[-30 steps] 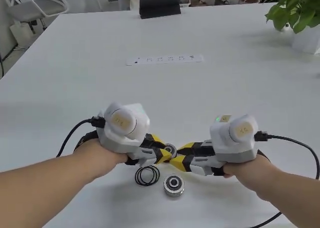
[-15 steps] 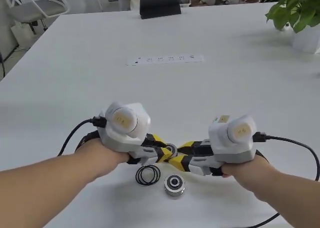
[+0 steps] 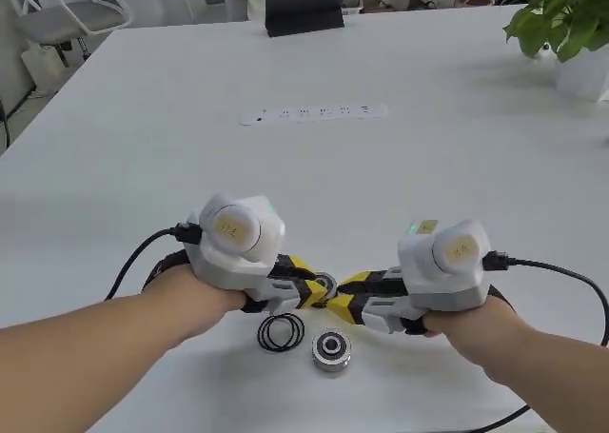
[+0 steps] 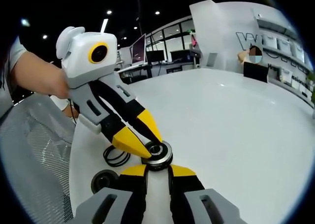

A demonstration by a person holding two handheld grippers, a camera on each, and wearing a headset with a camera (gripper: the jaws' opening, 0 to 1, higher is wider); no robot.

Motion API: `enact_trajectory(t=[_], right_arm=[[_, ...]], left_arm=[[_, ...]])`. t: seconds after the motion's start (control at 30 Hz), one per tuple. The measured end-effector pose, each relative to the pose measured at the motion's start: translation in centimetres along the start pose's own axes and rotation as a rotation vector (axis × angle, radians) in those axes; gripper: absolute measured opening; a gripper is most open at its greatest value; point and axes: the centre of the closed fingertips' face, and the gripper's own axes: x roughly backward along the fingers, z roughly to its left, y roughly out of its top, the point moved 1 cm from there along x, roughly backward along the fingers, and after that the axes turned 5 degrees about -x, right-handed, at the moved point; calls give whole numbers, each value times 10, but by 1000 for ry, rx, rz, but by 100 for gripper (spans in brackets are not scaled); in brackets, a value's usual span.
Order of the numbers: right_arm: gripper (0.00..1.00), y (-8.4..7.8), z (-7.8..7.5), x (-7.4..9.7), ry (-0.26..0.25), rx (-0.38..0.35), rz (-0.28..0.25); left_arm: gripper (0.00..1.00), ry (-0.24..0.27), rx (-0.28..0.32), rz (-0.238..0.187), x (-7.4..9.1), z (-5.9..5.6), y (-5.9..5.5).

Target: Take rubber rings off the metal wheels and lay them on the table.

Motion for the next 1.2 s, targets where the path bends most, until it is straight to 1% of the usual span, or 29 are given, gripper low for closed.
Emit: enact_trajectory(t=[0.23, 0.37, 0.47, 0.5, 0.6, 0.67, 0.73, 0.87, 1.0, 1.03, 1.2], right_arm=[[7, -2, -2, 1, -5, -6, 15], [5, -3, -2, 1, -9, -19, 19], [0, -3, -4, 2, -15, -36, 21], [0, -3, -4, 1, -14, -67, 18], [0, -3, -5, 2, -18, -90, 11], [0, -3, -6, 2, -23, -138, -1], [0, -1, -8, 2, -20, -202, -26], [0, -1, -10, 5, -21, -287, -50], [0, 1, -13, 8, -28, -321, -74], [0, 3, -13, 8, -23, -345, -83], [0, 4, -14, 8, -25, -365, -92]], left_arm=[[7, 3, -1, -1, 0, 0, 0], [7, 6, 0, -2, 0, 0, 0], [7, 1, -3, -1, 0, 0, 0], [7, 1, -4, -1, 0, 0, 0], [7, 2, -4, -3, 0, 0, 0], [7, 3, -4, -4, 0, 0, 0], [7, 4, -5, -4, 0, 0, 0], [7, 5, -5, -9, 0, 0, 0], [7, 4, -5, -13, 0, 0, 0], [7, 4, -5, -13, 0, 0, 0], [7, 8, -2, -18, 0, -1, 0]])
